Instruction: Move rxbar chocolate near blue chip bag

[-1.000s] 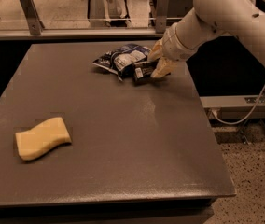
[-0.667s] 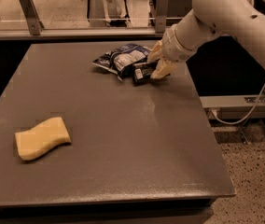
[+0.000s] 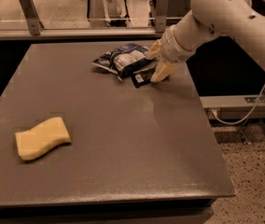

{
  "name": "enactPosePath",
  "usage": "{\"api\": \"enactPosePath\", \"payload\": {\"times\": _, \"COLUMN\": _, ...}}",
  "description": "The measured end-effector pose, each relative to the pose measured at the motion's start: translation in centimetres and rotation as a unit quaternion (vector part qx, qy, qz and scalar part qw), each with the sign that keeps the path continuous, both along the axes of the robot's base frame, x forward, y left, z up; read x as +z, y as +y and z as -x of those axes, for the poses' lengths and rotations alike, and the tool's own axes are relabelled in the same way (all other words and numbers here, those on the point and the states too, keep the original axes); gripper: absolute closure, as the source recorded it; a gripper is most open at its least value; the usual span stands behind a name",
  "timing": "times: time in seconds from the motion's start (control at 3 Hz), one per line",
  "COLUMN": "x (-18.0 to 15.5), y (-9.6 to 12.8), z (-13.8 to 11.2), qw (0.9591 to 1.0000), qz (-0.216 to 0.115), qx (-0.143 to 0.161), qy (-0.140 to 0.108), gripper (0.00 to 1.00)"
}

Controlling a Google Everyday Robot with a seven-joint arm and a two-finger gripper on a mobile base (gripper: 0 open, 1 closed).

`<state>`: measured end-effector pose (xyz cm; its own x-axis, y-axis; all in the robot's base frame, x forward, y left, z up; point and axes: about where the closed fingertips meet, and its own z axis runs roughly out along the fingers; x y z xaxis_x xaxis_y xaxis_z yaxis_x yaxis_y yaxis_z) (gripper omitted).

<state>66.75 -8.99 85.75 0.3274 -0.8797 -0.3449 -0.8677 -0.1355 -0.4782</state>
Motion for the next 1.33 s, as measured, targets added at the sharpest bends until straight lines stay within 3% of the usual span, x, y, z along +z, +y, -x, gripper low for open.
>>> {"api": "enactPosePath", "payload": {"times": 0.33, "x": 0.1, "y": 0.1, "z": 0.1, "qw": 0.9999, "qz": 0.001, "qx": 0.009, "qy": 0.013, "gripper": 0.0}}
{"api": "enactPosePath", "payload": {"times": 0.67, "x": 3.1, "y": -1.0, "z": 0.4, "qw": 0.9998, "qz": -0.01, "qx": -0.007, "qy": 0.015, "gripper": 0.0}}
{"api": "enactPosePath", "payload": {"times": 1.0, "x": 6.3, "y": -4.3, "z": 0.8, "qw": 0.9982, "qz": -0.018, "qx": -0.054, "qy": 0.015, "gripper": 0.0}}
{"api": "enactPosePath", "payload": {"times": 1.33, "x": 6.7, "y": -4.6, "z": 0.8, "qw": 0.9978, "qz": -0.02, "qx": -0.062, "qy": 0.016, "gripper": 0.0}}
